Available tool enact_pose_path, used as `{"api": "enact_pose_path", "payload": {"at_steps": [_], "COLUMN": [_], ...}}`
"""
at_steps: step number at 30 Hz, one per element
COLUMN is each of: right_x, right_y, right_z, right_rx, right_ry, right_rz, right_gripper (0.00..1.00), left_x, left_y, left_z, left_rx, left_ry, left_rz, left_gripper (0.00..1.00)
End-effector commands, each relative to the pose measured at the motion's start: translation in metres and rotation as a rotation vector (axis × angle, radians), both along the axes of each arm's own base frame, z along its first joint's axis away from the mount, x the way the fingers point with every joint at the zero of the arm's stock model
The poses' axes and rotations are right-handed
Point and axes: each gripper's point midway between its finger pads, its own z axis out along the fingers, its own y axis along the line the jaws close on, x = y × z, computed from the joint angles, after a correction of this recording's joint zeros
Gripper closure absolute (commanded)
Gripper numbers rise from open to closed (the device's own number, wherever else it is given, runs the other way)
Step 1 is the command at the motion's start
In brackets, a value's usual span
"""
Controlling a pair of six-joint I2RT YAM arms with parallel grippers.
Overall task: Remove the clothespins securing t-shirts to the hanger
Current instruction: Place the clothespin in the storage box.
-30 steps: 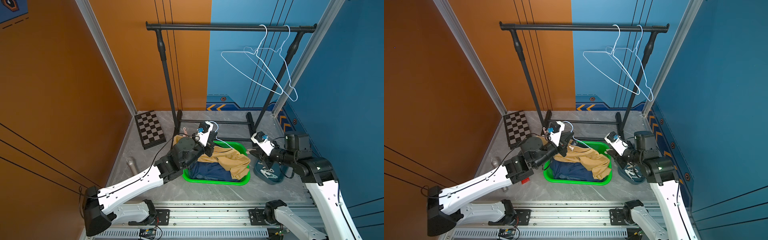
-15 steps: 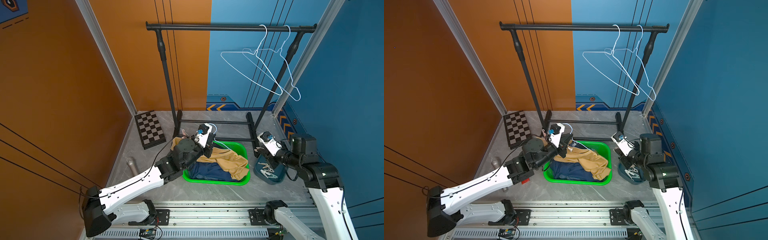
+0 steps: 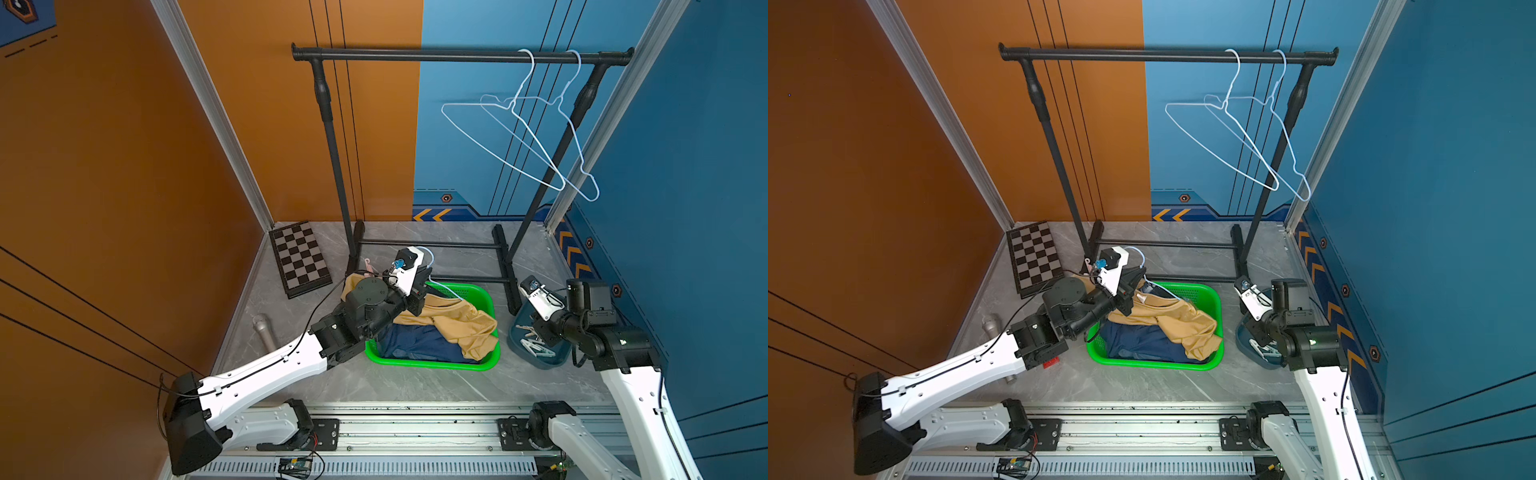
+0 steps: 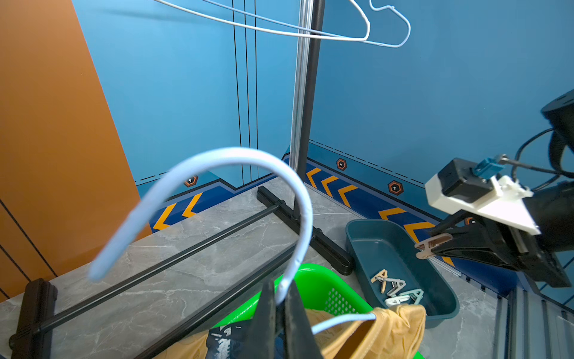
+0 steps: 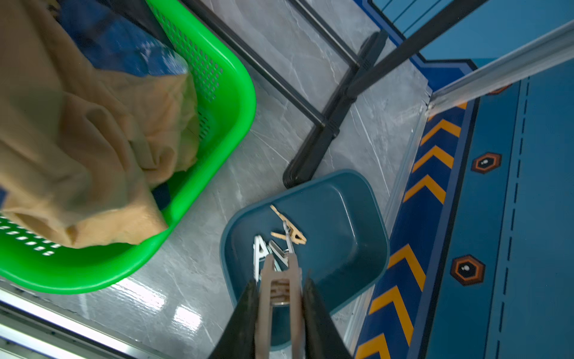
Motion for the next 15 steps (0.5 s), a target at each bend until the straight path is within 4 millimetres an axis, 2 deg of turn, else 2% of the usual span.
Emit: {"api": "enact_pose_path", "payload": {"at_steps": [1, 6, 11, 15], "right_x": [-0.008, -0.001, 0.019, 0.023], "right_y": [-0.028, -0.042, -0.05, -0.049], "right_z": [-0.022, -0.063, -0.089, -0.107], "right_rx": [-0.139, -0.171, -0.171, -0.175], "right_ry": [0.071, 0.128, 0.156, 0.2], "right_rz": [-0.07, -0.133, -0.192, -0.184], "right_gripper": [0.75, 0.74, 0.69, 0.63], "left_x": [-0.005, -0.006, -0.001, -0.003], "left_y": [0.006, 0.005, 0.014, 0.011], "left_z": [0.015, 0.015, 0.016, 0.018], "left_rx": [-0.049, -0.042, -0.037, -0.053], "left_ry": [-0.035, -0.045, -0.055, -0.046], "left_rz": [-0.014, -0.024, -0.001, -0.02], "left_gripper": [1.0, 1.0, 1.0, 1.0]}}
